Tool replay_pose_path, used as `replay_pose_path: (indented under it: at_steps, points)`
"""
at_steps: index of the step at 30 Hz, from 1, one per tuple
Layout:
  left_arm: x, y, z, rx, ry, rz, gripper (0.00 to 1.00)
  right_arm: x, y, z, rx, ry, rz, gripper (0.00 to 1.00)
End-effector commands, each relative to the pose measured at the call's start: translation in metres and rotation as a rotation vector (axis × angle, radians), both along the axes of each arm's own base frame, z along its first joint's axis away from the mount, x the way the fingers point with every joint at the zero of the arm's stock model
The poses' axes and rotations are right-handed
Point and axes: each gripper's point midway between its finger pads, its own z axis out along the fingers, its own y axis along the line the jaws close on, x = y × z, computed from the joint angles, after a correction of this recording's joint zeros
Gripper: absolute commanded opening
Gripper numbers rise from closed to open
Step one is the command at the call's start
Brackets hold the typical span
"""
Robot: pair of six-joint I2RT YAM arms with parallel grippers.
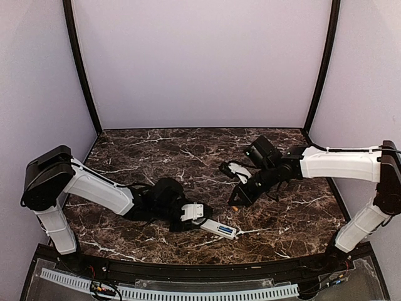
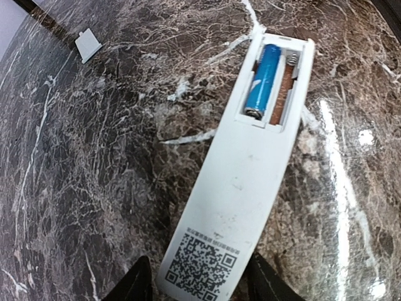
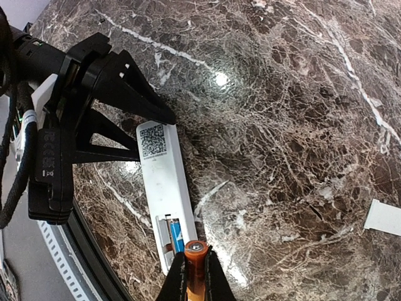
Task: Load the batteries into the remote control
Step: Adjust the remote control without the battery cover at the center of the board.
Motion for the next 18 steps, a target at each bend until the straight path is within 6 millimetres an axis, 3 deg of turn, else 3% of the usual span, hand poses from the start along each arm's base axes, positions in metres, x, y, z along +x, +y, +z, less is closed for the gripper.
replay_pose_path:
  at_steps: [1,7,18]
  points:
    - [0.01,0.013,-0.012,0.078,-0.04,0.006,0.55,0.0,0.013,0.005,0.09,-0.022,0.034,0.0]
    - [0.022,0.019,-0.002,0.065,-0.05,0.056,0.67,-0.009,0.028,-0.007,0.128,0.0,0.073,0.0]
    - [0.013,0.032,0.019,-0.032,0.023,0.157,0.7,-0.038,0.051,-0.032,0.171,0.024,0.127,0.0]
